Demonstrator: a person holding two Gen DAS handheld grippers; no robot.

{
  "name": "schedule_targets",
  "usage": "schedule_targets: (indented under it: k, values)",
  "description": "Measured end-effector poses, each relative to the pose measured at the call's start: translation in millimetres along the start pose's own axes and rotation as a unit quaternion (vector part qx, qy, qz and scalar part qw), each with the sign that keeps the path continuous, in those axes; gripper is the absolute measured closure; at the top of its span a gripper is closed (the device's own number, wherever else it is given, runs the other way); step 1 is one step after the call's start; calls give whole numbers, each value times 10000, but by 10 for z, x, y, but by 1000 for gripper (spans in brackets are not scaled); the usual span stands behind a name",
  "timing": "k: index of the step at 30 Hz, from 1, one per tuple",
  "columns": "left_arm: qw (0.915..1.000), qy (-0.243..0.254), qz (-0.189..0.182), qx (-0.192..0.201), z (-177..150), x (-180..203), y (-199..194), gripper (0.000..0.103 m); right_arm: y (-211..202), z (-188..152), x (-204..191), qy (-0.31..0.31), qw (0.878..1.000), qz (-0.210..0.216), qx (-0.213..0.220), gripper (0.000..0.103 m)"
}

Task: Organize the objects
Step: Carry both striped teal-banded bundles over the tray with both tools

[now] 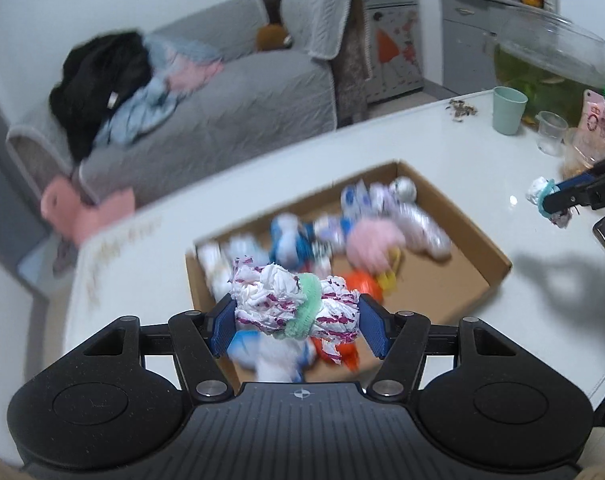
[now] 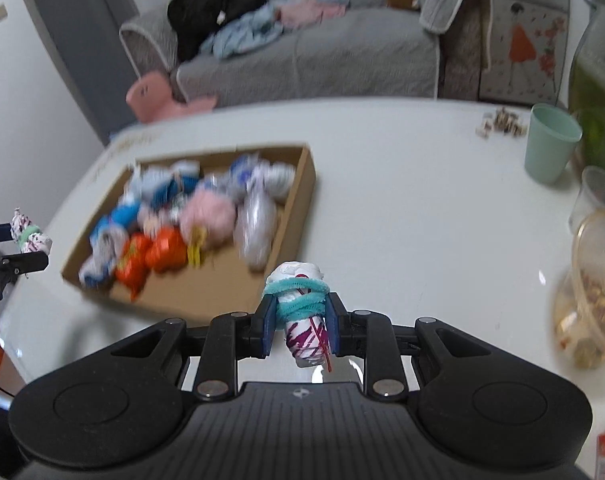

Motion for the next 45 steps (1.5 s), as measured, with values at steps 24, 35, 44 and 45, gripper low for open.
schedule_targets:
  k: [24,35,44,45]
  values:
    - [9941,514,-781,-552,-15,865,866,35,690,390,-619,-589,9963,543,-321,79]
    - [9933,449,-813,-694,-21,971,959,35,724,330,-600,-496,9961,540,-497,79]
    - [9895,154,-983,-1052,-107,979,1116,35,816,241,-593,-461,9945,577,-742,79]
    - [9883,99,-1026,-1127,-121,977,1143,35,837,227,-590,-450,9943,578,-778,79]
Point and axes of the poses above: each gripper's, at about its wrist camera, not at the fingertips, and y roughly the way its jaws point, x to its right, z to its top, the point moved 6 cm from there along y, roughly the way its jaws point, and after that the axes turned 11 degrees about z, right-handed, at the moved point
